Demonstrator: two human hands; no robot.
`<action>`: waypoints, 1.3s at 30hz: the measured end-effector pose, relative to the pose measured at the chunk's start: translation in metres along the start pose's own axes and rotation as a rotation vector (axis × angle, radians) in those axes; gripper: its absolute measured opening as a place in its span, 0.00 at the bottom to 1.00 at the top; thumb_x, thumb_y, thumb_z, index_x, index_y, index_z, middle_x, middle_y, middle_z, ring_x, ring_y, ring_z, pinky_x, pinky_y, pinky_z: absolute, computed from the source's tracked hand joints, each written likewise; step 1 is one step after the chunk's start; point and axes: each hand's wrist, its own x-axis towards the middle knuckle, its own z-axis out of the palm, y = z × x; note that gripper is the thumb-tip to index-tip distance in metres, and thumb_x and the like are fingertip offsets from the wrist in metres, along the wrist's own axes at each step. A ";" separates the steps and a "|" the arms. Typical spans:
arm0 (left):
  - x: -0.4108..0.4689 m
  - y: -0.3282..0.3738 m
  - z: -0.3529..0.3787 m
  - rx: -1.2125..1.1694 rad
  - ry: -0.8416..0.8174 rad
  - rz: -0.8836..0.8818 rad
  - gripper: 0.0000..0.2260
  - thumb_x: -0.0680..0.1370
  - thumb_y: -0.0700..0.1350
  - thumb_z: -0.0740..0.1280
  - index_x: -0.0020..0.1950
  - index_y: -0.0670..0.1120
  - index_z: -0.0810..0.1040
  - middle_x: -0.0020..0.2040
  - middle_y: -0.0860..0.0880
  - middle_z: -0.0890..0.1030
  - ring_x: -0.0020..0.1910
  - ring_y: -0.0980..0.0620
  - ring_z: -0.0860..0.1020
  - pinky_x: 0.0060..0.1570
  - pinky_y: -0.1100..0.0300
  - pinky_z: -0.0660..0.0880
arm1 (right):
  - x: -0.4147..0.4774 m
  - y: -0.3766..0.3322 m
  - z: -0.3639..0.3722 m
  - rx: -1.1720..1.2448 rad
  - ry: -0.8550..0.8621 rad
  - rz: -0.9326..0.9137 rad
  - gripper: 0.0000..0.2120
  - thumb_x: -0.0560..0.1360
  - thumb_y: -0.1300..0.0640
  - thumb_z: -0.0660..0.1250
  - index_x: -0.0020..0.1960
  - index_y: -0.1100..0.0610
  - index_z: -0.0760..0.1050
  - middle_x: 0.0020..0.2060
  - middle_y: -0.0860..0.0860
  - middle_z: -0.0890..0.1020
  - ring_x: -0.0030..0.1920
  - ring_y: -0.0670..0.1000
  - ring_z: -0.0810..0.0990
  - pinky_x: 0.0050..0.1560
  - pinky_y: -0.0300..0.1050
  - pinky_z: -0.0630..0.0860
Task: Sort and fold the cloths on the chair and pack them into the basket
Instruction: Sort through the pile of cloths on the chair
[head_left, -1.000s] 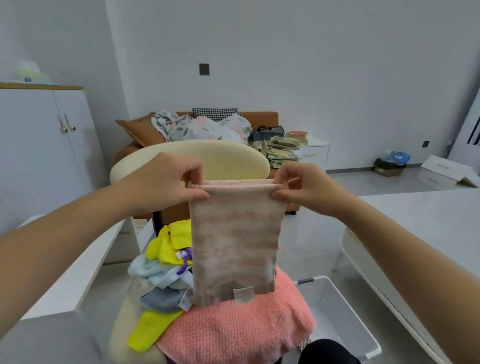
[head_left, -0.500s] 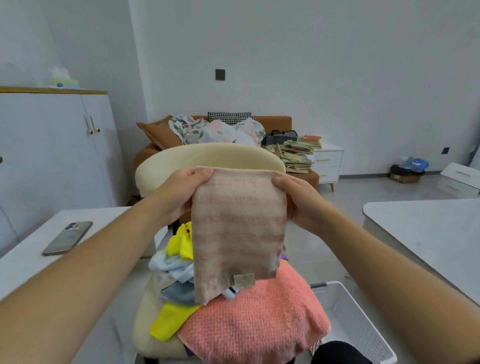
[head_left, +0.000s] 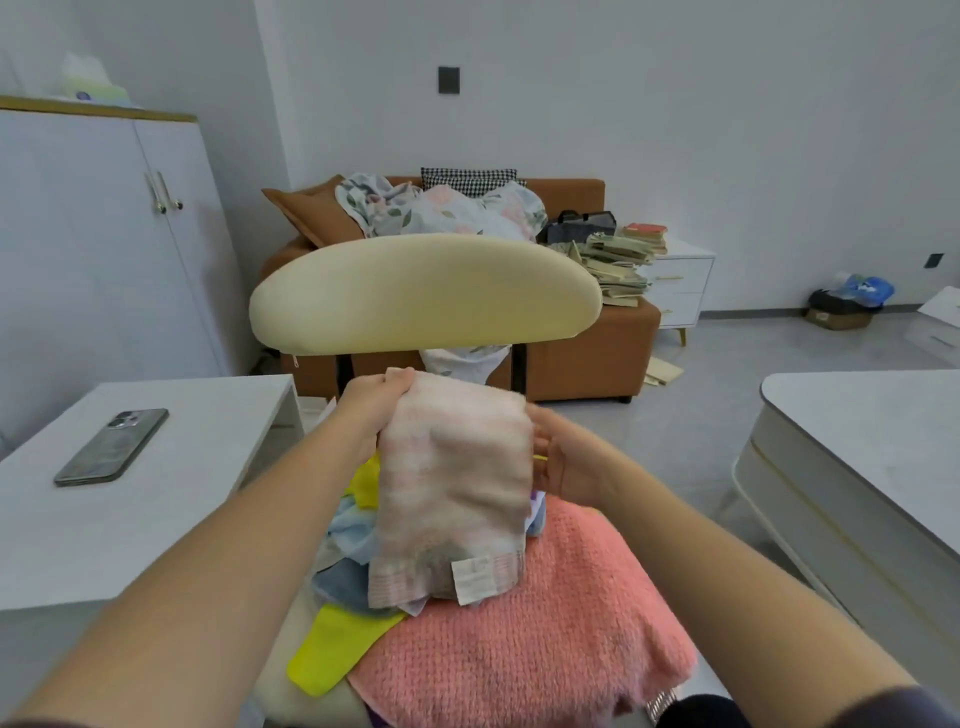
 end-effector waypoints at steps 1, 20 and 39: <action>0.006 -0.011 -0.003 -0.013 -0.014 -0.060 0.19 0.77 0.54 0.66 0.60 0.42 0.77 0.57 0.44 0.80 0.55 0.45 0.79 0.59 0.51 0.75 | 0.007 0.013 -0.001 -0.049 -0.017 0.030 0.15 0.79 0.47 0.61 0.39 0.55 0.74 0.29 0.50 0.71 0.27 0.47 0.72 0.26 0.37 0.72; -0.024 -0.053 -0.027 -0.055 -0.297 -0.199 0.05 0.79 0.40 0.63 0.52 0.42 0.77 0.45 0.44 0.83 0.36 0.50 0.84 0.31 0.59 0.80 | 0.023 0.031 -0.005 0.069 -0.049 0.113 0.19 0.75 0.51 0.68 0.62 0.58 0.76 0.53 0.57 0.82 0.49 0.55 0.81 0.48 0.47 0.80; -0.047 -0.052 -0.040 -0.117 -0.484 0.179 0.13 0.74 0.38 0.63 0.53 0.52 0.81 0.47 0.47 0.84 0.44 0.51 0.81 0.41 0.58 0.80 | -0.024 0.016 -0.023 -0.082 -0.300 -0.236 0.12 0.75 0.61 0.63 0.53 0.51 0.80 0.45 0.51 0.83 0.43 0.50 0.81 0.45 0.45 0.79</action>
